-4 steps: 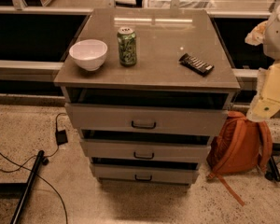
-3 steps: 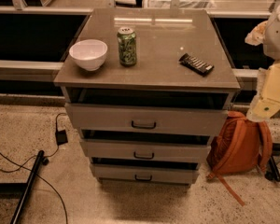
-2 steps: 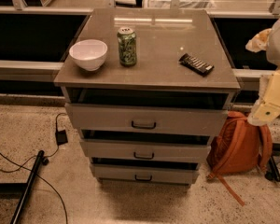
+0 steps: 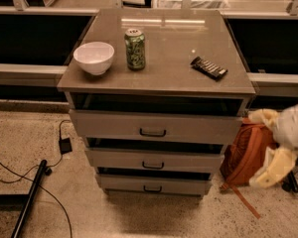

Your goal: Open bottom drawer

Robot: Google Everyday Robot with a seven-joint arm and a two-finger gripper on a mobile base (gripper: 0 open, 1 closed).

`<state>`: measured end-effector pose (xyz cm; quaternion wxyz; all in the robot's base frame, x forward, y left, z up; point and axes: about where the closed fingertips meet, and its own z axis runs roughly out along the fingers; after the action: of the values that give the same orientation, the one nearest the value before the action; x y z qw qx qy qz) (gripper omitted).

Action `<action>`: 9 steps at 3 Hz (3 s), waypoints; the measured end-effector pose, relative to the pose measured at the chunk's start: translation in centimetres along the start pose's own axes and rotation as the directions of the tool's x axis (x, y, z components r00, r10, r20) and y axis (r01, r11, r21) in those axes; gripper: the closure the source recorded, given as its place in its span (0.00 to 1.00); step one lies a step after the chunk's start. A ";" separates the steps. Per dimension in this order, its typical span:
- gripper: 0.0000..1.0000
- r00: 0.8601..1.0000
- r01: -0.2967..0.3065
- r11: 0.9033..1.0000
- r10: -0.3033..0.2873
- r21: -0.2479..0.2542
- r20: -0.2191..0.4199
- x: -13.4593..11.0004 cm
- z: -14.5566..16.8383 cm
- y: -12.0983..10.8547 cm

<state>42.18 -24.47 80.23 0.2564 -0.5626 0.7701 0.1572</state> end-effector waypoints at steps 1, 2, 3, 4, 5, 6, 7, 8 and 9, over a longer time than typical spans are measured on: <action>0.00 0.995 -0.057 0.998 0.059 -0.031 0.075 3.8 2.2 1.9; 0.00 0.996 -0.055 0.998 0.057 -0.030 0.075 3.8 2.1 1.9; 0.00 0.989 -0.024 0.999 0.031 -0.044 0.146 5.0 6.1 1.8; 0.00 0.965 0.012 0.996 0.011 -0.088 0.263 10.5 18.0 2.9; 0.00 0.947 0.050 0.986 0.004 -0.157 0.322 13.4 23.3 4.1; 0.00 0.941 0.043 0.983 0.020 -0.178 0.337 13.9 24.6 4.7; 0.00 0.942 0.154 0.977 -0.099 -0.150 0.321 14.3 27.4 3.9; 0.00 0.906 0.360 0.930 -0.332 -0.068 0.262 16.7 33.0 1.0; 0.00 0.880 0.434 0.901 -0.416 -0.029 0.231 19.8 34.7 -1.0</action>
Offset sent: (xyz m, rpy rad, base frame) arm -0.0200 -0.0108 -0.0410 0.0935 0.0233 -0.0237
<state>46.00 -21.96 40.50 0.3451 -0.7068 0.5880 0.1887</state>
